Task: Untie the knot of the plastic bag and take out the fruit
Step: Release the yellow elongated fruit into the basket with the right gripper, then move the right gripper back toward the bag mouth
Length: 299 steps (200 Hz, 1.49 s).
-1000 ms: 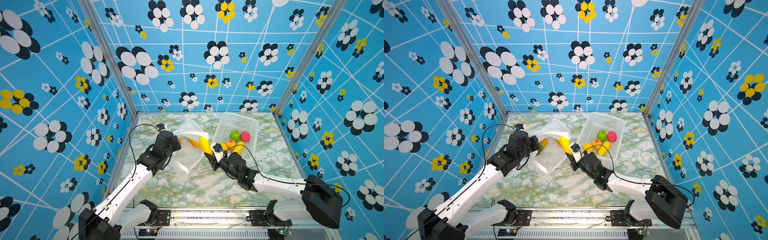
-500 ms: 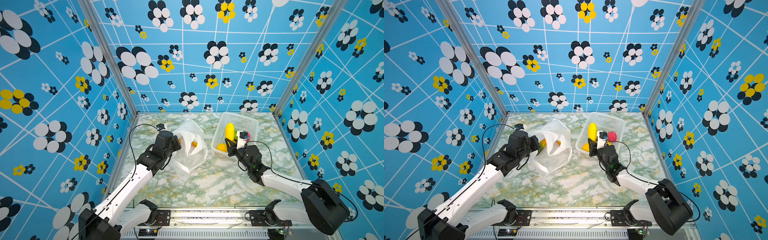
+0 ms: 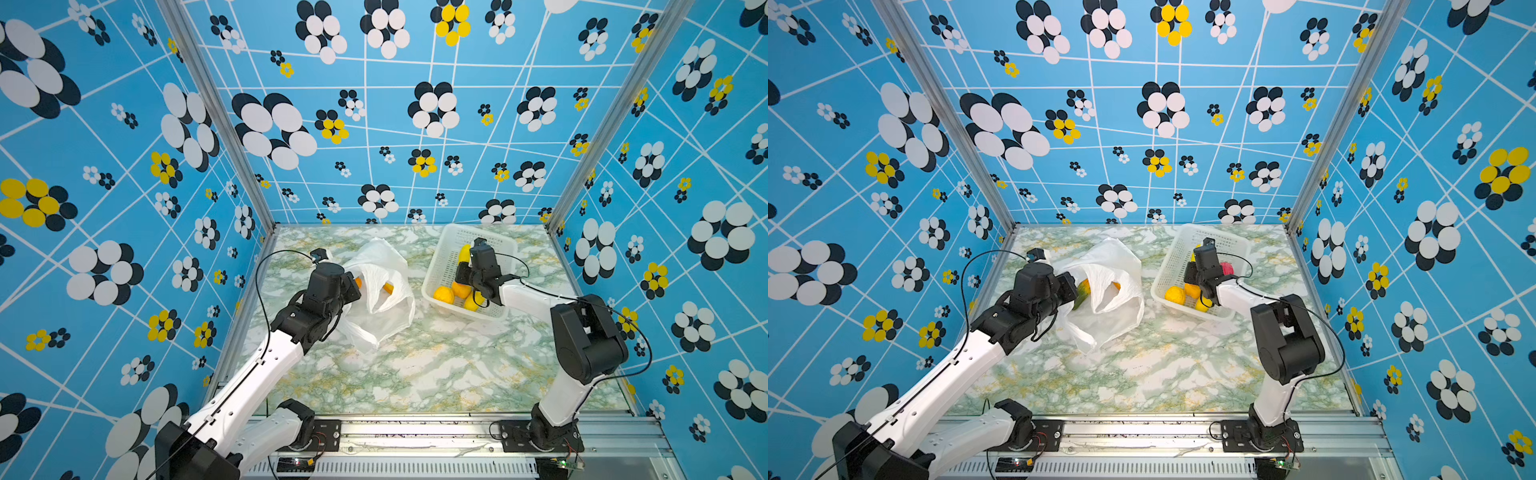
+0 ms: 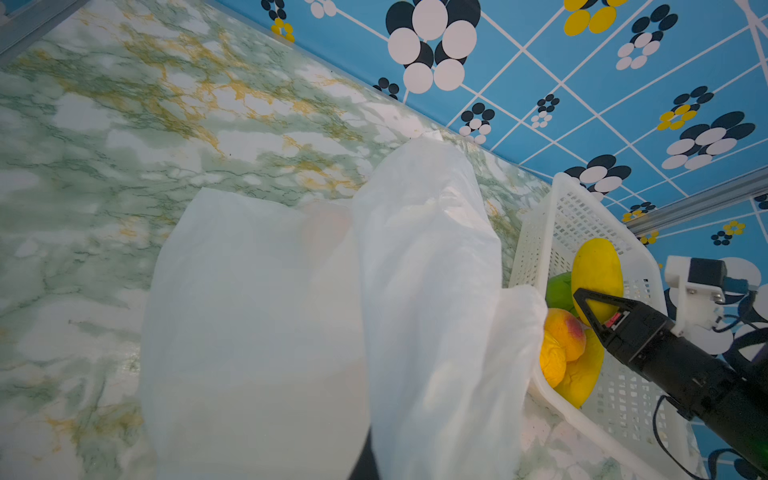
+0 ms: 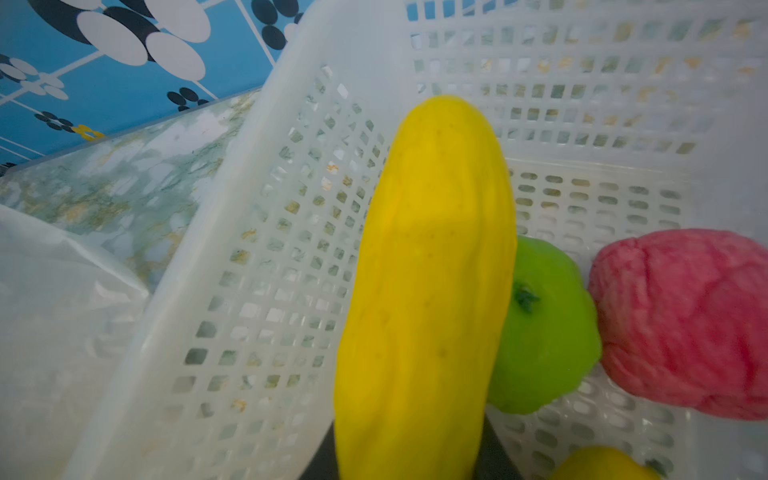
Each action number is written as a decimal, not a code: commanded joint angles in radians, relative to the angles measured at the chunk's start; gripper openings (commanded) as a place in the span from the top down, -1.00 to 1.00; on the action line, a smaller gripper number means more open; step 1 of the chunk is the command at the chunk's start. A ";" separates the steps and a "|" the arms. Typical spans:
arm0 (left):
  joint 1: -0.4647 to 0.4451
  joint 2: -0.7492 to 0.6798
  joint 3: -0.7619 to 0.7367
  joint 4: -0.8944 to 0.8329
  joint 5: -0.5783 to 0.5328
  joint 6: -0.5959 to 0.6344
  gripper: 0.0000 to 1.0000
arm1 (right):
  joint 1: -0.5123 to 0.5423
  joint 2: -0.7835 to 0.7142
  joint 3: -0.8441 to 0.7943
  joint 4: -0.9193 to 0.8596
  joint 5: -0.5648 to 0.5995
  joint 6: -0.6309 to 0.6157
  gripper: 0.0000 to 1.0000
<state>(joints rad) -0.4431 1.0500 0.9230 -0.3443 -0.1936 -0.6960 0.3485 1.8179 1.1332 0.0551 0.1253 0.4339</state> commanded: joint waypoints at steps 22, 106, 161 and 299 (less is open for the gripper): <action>0.010 0.004 -0.010 -0.001 0.005 -0.007 1.00 | 0.000 0.143 0.162 -0.176 -0.042 -0.010 0.37; 0.015 0.013 -0.010 0.005 0.008 -0.003 1.00 | 0.000 0.098 0.111 -0.104 -0.085 -0.028 -0.75; 0.017 0.007 -0.014 0.010 0.011 -0.003 1.00 | 0.006 -0.184 -0.132 0.082 -0.143 -0.056 -0.72; 0.017 -0.005 -0.015 0.014 0.050 -0.005 1.00 | 0.530 -0.424 -0.339 0.251 -0.300 -0.613 -0.08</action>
<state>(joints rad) -0.4374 1.0584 0.9226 -0.3439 -0.1711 -0.6960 0.8387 1.2816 0.7242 0.3260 -0.2264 -0.0788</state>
